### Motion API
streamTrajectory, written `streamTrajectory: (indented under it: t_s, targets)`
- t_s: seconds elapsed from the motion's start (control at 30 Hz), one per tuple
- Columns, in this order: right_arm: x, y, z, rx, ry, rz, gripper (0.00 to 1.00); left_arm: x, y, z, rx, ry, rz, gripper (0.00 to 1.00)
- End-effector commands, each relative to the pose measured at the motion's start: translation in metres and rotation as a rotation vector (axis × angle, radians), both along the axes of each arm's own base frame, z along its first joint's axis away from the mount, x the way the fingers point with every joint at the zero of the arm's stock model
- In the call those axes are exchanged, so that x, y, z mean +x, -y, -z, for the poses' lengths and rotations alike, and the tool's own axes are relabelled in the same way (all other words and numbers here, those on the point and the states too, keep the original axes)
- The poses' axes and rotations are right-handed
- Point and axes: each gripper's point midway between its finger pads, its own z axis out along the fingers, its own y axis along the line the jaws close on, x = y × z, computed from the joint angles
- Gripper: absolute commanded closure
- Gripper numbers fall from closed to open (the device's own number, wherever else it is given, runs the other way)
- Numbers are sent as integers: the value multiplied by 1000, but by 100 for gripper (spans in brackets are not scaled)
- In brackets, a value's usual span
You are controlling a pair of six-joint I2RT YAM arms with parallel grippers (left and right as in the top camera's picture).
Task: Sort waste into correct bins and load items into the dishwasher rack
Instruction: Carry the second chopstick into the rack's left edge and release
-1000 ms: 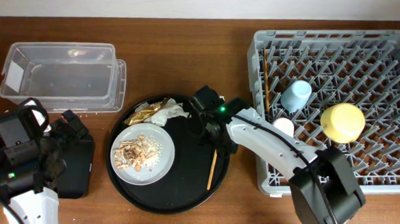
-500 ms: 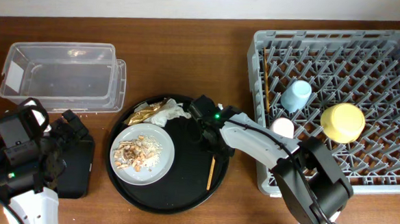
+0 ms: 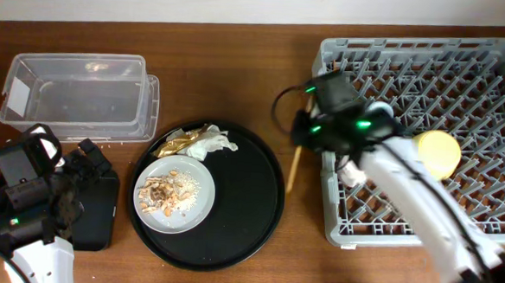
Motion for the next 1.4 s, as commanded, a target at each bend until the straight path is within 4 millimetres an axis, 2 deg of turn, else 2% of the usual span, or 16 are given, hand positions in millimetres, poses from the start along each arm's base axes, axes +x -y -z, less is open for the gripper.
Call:
streamTrajectory:
  t_s: [0.0,0.17,0.27,0.4,0.47,0.5,0.57,0.67,0.77,0.83,0.9,1.0,1.07,1.17,1.23,1.37]
  targets:
    - [26,41,-31,-128,192,-134,96,2,-3,-7,6,17,-12,1]
    - [88,87,-31,-234,343,-79,96,2,-3,-7,6,17,-12,1]
    - [113,90,3,-276,329,-109,96,1,-3,-7,6,16,-12,1]
    - [125,90,38,-296,284,-122,96,1,-3,-7,6,16,-12,1]
    - [123,90,39,-296,275,-124,84,1,-3,-7,6,16,-12,1]
    - [122,90,38,-296,272,-124,70,1,-3,-7,6,16,-12,1]
    - [116,90,36,-293,260,-129,49,2,-3,-7,6,17,-12,1]
    - [102,84,22,-254,251,-157,39,1,-3,-7,6,16,-12,1]
    - [72,65,-27,-139,300,-226,0,1,-3,-7,6,16,-12,1]
    - [37,40,-69,10,351,-327,1,1,-3,-7,6,16,-12,1]
    - [-4,22,-92,138,338,-415,1,2,-3,-7,6,17,-12,1]
    - [-17,30,-83,128,265,-392,1,2,-3,-7,6,17,-12,1]
    - [-15,54,-79,129,227,-305,1,2,-3,-7,6,17,-12,1]
    - [0,142,-74,89,202,8,1,1,-3,-7,6,16,-12,1]
    - [-6,198,-68,49,173,171,1,1,-3,-7,6,16,-12,1]
    - [-23,259,-59,52,130,364,2,1,-3,-7,6,16,-12,1]
